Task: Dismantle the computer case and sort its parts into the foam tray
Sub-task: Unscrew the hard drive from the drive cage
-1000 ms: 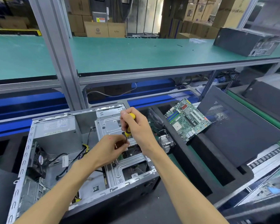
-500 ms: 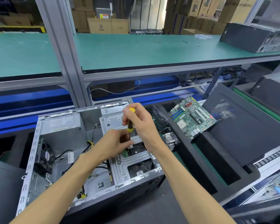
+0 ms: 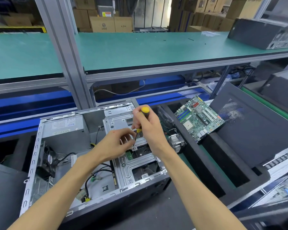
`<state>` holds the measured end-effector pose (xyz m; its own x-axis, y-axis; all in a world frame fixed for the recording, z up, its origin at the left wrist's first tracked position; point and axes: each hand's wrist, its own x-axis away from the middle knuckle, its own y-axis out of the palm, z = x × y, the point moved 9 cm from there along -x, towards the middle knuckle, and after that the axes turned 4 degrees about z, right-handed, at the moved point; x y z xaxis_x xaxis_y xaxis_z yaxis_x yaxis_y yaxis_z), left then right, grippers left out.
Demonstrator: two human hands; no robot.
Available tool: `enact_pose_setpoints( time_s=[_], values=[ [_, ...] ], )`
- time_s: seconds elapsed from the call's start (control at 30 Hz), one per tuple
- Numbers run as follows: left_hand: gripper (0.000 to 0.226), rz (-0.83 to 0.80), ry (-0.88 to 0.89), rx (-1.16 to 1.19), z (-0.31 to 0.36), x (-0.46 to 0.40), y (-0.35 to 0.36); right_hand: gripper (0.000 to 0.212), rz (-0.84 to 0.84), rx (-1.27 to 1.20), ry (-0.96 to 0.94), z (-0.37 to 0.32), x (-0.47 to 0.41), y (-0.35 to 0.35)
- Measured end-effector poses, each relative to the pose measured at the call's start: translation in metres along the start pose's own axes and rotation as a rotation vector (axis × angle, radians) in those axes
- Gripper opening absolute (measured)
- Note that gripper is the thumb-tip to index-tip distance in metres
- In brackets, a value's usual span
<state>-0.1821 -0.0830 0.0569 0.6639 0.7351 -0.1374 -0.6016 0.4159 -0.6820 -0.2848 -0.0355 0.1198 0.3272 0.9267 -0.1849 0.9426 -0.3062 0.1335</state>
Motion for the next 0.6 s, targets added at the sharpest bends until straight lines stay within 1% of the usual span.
enact_pose_setpoints(
  time_s=[0.07,0.13,0.23,0.33,0.53,0.6],
  values=[
    [0.018,-0.05,-0.002,-0.008,-0.002,0.003,0.001,0.012,0.025,-0.066,-0.016,-0.006,-0.004,-0.007],
    [0.019,-0.074,0.014,-0.049,0.0,0.006,0.004,0.012,0.029,-0.13,-0.021,-0.01,-0.008,-0.011],
    [0.014,-0.069,0.062,-0.115,0.006,0.005,0.006,0.013,0.02,-0.22,-0.021,-0.014,-0.011,-0.013],
    [0.006,-0.08,0.121,-0.211,0.014,0.003,0.012,0.015,0.017,-0.254,-0.029,-0.016,-0.012,-0.015],
    [0.009,-0.09,0.173,-0.334,0.02,0.001,0.019,0.012,0.083,-0.322,-0.014,-0.02,-0.013,-0.029],
    [0.005,-0.069,0.163,-0.306,0.021,0.004,0.018,0.013,0.114,-0.373,0.003,-0.02,-0.014,-0.035]
  ],
)
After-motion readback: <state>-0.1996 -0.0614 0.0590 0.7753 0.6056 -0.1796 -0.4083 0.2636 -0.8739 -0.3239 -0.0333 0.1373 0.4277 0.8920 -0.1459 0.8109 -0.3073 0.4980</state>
